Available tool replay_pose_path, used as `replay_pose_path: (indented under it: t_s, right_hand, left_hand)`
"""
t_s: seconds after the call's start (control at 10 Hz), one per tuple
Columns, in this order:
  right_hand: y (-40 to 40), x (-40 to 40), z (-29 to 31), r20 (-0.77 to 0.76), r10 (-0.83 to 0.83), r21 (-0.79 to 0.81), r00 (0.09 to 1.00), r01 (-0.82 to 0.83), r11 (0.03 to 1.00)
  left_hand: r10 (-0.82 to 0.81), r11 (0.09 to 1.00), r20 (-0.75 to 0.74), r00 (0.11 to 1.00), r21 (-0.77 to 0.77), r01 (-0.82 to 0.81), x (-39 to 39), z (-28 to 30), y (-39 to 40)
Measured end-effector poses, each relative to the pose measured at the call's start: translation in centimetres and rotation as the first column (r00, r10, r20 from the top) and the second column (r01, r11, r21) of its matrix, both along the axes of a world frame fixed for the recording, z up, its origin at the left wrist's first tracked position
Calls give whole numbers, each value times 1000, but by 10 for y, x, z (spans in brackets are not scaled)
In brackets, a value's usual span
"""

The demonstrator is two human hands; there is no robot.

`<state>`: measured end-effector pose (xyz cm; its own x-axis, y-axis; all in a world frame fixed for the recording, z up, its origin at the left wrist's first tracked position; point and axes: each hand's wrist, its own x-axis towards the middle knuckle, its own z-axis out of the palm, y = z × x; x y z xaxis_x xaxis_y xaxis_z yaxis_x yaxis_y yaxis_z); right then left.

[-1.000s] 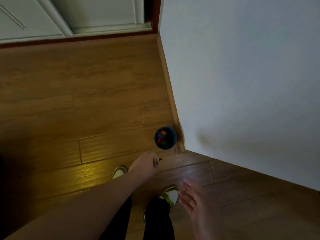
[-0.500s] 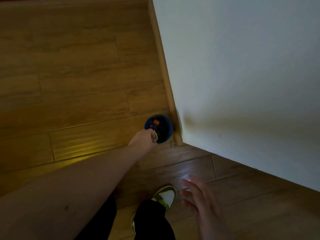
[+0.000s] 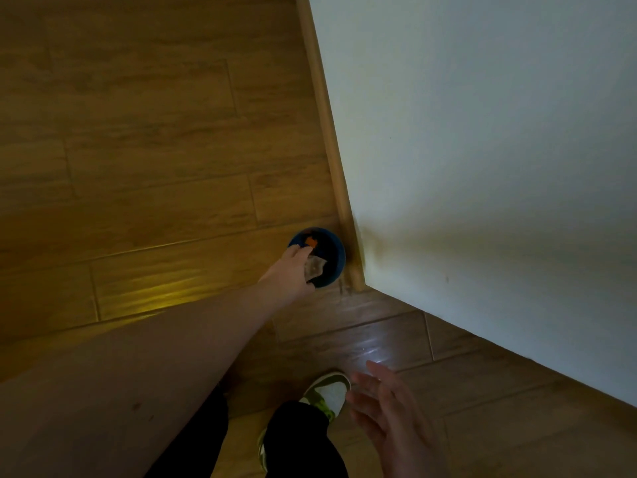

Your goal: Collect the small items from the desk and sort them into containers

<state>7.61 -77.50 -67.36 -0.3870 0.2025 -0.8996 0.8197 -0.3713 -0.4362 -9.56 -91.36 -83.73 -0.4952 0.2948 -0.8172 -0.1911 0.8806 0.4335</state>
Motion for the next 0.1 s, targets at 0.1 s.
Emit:
replay_pose_path:
  t_s: [0.1]
  right_hand:
    - [-1,-6,2,-14,-44,6,999,44,999]
  left_hand:
    - [33,999,-46,998,5,-33,4,6,-8]
